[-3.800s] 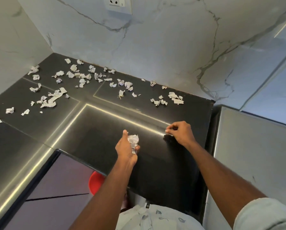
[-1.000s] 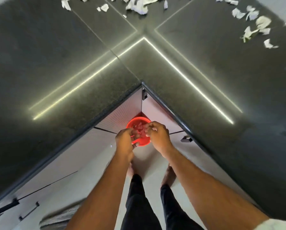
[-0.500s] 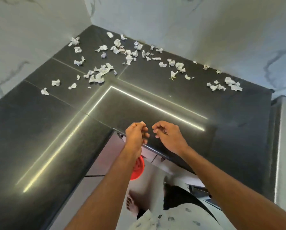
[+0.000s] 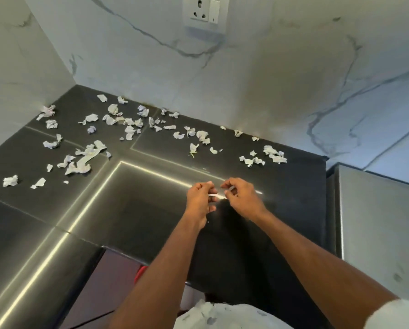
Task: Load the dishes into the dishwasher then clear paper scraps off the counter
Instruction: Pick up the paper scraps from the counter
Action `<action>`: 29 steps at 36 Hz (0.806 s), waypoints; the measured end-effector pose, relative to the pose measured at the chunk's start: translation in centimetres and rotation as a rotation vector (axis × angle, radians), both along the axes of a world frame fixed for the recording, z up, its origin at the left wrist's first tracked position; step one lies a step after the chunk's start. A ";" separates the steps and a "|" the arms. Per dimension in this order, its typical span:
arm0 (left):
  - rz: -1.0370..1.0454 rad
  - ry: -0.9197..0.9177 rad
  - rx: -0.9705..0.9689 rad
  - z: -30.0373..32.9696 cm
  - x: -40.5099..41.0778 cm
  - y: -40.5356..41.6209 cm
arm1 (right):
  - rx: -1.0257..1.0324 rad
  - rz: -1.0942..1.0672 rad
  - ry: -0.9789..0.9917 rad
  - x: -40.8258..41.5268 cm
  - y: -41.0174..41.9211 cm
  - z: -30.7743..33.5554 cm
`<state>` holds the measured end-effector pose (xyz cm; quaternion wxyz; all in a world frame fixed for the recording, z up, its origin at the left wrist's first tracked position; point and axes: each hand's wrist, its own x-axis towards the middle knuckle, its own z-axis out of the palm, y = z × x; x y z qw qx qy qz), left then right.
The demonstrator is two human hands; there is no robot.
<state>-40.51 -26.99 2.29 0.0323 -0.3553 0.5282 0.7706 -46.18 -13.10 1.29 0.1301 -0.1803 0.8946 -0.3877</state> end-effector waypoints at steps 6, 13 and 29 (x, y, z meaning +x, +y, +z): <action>-0.149 -0.010 -0.056 -0.4 -4.6 3.0 | 0.126 -0.166 0.081 -5.7 5.4 -0.5; -0.100 -0.072 0.142 -2.1 -7.8 3.7 | 0.227 -0.399 0.117 -11.2 9.3 -2.0; -0.083 -0.130 0.306 -5.5 -9.2 1.2 | 0.535 -0.320 0.084 -13.2 9.0 -3.6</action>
